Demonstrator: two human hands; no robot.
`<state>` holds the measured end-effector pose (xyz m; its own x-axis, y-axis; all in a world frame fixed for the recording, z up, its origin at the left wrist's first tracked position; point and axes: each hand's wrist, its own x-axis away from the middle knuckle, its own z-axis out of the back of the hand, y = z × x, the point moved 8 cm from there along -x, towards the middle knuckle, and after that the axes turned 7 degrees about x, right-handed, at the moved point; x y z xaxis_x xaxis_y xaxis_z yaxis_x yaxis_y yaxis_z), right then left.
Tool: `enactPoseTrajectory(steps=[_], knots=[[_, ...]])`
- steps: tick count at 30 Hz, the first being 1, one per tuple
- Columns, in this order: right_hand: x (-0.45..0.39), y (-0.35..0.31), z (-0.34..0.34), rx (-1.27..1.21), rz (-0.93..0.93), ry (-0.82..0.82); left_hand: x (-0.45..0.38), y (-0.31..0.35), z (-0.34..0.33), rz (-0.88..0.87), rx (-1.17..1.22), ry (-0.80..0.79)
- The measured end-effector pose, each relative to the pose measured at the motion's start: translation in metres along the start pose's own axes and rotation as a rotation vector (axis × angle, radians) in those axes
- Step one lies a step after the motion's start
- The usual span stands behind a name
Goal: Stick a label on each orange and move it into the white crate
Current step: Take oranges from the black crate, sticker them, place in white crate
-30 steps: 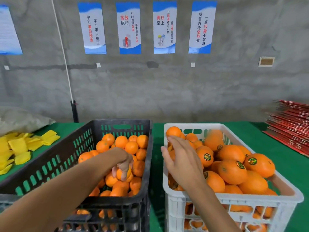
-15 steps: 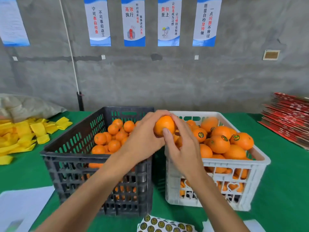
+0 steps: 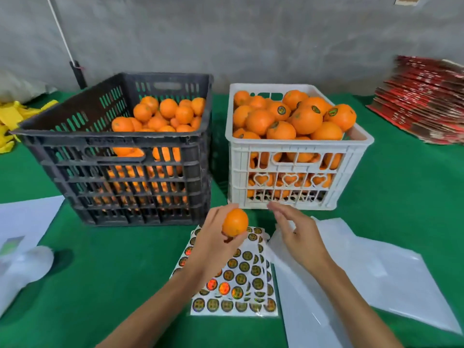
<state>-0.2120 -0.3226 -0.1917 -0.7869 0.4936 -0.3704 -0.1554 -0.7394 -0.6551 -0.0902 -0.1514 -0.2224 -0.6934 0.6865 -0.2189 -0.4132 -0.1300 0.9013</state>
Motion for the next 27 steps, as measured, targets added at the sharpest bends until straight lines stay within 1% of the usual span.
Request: enactPoseTrajectory(steps=[3,5,7,10,13,16,17,19,20,21,23,25,27], knots=[[0.013,0.021,-0.019,0.299,0.010,-0.173,0.009,-0.015,-0.006,0.005,0.000,0.038],[0.018,0.032,-0.031,0.416,0.003,-0.270,0.010,-0.019,-0.007,0.003,0.006,0.048],[0.019,0.037,-0.036,0.436,-0.002,-0.299,0.011,-0.022,-0.006,0.010,0.009,0.053],[0.015,0.035,-0.037,0.434,0.026,-0.257,0.010,-0.025,-0.006,-0.001,-0.011,0.062],[0.013,0.028,-0.037,0.388,0.040,-0.175,0.011,-0.028,-0.006,-0.013,-0.011,0.071],[0.012,0.026,-0.035,0.328,-0.010,-0.094,0.010,-0.030,-0.004,-0.009,0.004,0.089],[0.012,0.025,-0.034,0.222,-0.055,-0.061,0.010,-0.030,-0.004,-0.010,0.005,0.091],[0.011,0.017,-0.037,-0.109,-0.130,-0.043,0.009,-0.029,-0.005,-0.022,0.004,0.095],[0.010,0.008,-0.042,-0.245,-0.135,-0.059,0.009,-0.028,-0.005,-0.031,0.006,0.097],[0.010,-0.002,-0.048,-0.314,-0.119,-0.070,0.009,-0.027,-0.005,-0.040,0.011,0.097],[0.009,-0.015,-0.054,-0.334,-0.083,-0.065,0.009,-0.027,-0.005,-0.048,0.032,0.102],[0.008,-0.019,-0.055,-0.277,-0.064,-0.032,0.010,-0.027,-0.004,-0.052,0.052,0.105],[0.008,-0.020,-0.057,-0.215,-0.050,-0.036,0.010,-0.025,-0.005,-0.070,0.046,0.095]])
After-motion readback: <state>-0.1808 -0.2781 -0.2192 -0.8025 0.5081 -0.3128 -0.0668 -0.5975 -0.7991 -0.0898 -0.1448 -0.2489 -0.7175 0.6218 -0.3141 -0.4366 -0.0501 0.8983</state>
